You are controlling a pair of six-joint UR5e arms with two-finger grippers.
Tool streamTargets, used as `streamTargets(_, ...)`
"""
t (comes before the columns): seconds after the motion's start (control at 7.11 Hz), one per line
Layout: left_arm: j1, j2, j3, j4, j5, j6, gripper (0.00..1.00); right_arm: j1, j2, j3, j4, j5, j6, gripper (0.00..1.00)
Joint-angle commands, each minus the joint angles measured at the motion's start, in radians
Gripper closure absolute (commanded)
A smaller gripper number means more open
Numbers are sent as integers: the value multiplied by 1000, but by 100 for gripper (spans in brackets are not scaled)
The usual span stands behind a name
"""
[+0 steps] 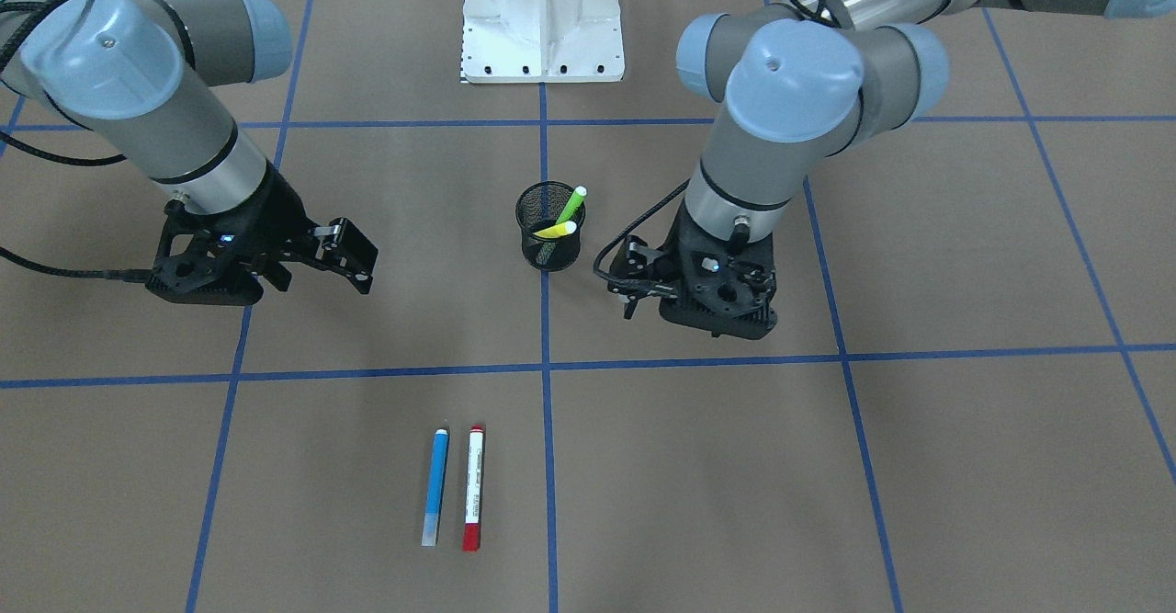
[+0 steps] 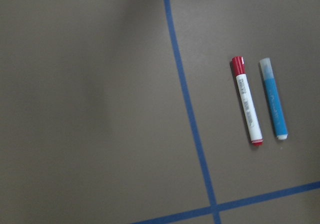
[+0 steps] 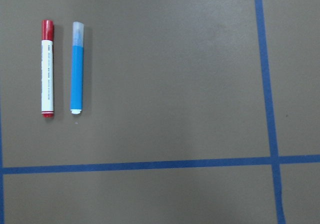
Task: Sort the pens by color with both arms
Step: 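Withdraw the left arm while the right gripper moves toward the cup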
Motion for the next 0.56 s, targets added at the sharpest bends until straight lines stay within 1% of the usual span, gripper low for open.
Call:
streamTargets(0.0, -65, 129, -104, 46, -83, 155, 1, -103, 101, 18, -112, -93, 159, 2)
streamTargets(0.14, -98, 155, -103, 46, -113, 228, 1, -172, 177, 34, -266, -158, 190, 2)
streamTargets(0.28, -129, 180, -95, 45, -127, 293, 1, -233, 230, 36, -351, -205, 248, 3)
streamTargets(0.42, -157, 207, -87, 45, -132, 383, 1, -281, 262, 33, -392, -233, 316, 4)
